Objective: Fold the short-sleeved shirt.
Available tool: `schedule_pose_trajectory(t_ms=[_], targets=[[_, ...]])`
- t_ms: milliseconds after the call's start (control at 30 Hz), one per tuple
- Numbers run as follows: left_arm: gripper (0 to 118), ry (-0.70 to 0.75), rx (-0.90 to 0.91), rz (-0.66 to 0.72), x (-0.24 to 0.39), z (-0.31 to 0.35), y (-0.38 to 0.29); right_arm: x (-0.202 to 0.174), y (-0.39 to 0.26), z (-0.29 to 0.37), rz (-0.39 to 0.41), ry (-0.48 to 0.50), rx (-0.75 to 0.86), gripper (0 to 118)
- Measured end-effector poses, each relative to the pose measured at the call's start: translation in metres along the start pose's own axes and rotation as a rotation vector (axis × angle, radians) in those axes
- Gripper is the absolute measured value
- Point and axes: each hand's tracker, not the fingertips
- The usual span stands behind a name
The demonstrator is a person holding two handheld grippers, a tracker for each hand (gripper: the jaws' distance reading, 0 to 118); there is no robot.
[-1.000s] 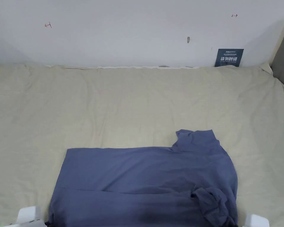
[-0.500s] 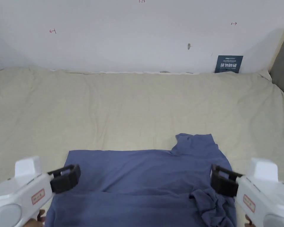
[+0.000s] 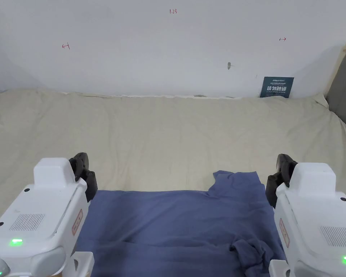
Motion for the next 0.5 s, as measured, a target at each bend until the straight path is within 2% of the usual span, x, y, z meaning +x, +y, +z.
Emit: schedule_pose_trajectory(t_ms=[233,333,500], targets=[[0,0.015,-0.077,-0.032,0.000,-0.034,0.000,0.007,-0.001,-0.018,-0.011,0.003,-0.016,1],[0,0.020,-0.217,-0.053,-0.005,-0.073,-0.001,0.010,-0.004,-0.035,-0.013,0.008,-0.035,1],[0,-0.034,-0.422,0.013,-0.029,-0.155,-0.015,0.007,-0.007,-0.068,-0.009,0.013,-0.072,1]])
